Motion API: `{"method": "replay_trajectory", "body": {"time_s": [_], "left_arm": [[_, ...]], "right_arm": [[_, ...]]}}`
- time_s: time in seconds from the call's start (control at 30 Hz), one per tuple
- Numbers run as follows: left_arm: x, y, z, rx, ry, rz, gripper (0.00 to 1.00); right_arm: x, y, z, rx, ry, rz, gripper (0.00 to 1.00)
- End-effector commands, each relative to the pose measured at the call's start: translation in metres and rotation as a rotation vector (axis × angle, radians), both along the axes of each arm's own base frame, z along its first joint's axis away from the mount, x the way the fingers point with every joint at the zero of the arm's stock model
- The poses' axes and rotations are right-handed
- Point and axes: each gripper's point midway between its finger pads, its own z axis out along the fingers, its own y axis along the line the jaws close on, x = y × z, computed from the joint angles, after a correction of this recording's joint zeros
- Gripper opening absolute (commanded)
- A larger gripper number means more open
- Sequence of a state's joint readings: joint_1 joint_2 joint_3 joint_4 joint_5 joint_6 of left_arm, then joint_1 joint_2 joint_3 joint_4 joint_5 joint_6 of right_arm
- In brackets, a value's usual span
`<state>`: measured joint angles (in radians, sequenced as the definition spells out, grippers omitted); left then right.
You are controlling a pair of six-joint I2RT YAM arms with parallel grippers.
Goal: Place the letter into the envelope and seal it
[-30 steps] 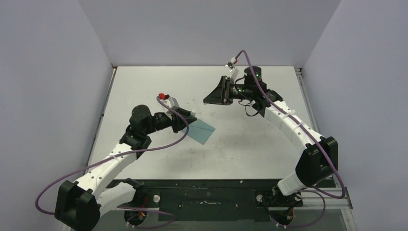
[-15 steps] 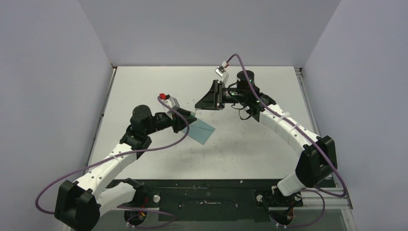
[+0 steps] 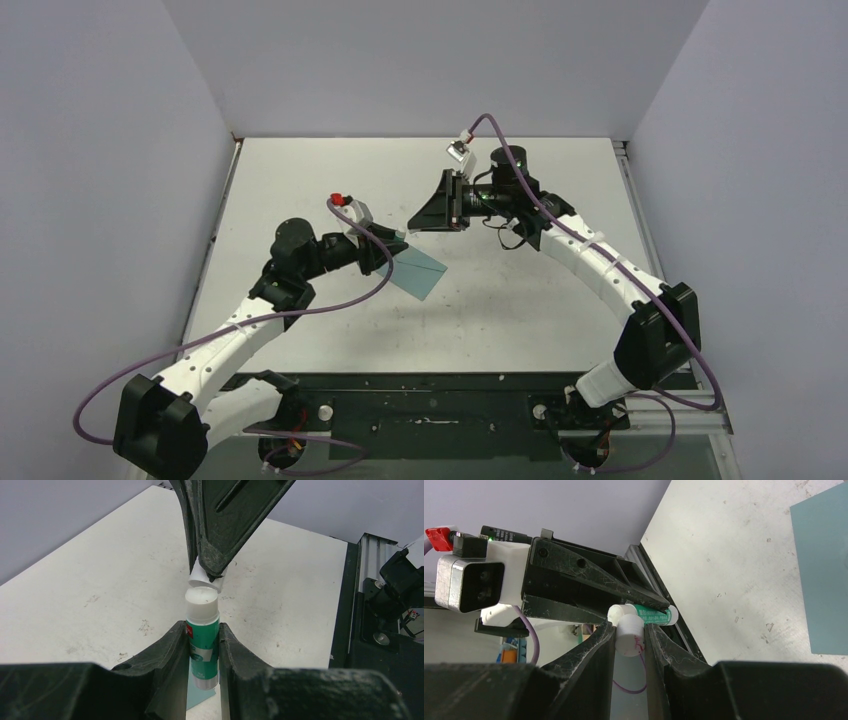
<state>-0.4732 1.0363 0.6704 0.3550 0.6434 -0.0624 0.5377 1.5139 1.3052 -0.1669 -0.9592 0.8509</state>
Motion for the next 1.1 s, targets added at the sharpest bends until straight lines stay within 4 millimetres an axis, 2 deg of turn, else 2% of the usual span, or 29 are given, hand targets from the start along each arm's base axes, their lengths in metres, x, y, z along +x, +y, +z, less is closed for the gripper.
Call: {"method": "replay_trajectory", "body": {"time_s": [0.0, 0.1, 0.3, 0.57, 0.87, 1.07], "left_arm": [[0.002, -0.004, 0.027, -0.038, -0.075, -0.006, 0.0], [0.002, -0.007, 0.026, -0.036, -0.071, -0.014, 0.0], [0.003, -0.008, 0.026, -0.03, -0.073, -0.017, 0.0], [0.003, -0.01, 0.026, -0.008, -0.081, -0.024, 0.0], [0.007, -0.005, 0.015, 0.016, -0.069, 0.013, 0.0], [0.008, -0.003, 0.013, 0.019, -0.064, 0.036, 0.0]], "right_arm": [[-0.008, 0.002, 0.03, 0.061, -0.071, 0.032, 0.05], [-0.009, 0.004, 0.036, 0.093, -0.072, 0.038, 0.05], [-0.012, 0.006, 0.036, 0.1, -0.065, 0.053, 0.05], [-0.009, 0.005, 0.013, -0.024, -0.072, 0.039, 0.05], [-0.007, 0.0, 0.041, 0.022, -0.159, -0.002, 0.05], [0.0, -0.009, 0.037, -0.016, -0.161, -0.047, 0.05]]}}
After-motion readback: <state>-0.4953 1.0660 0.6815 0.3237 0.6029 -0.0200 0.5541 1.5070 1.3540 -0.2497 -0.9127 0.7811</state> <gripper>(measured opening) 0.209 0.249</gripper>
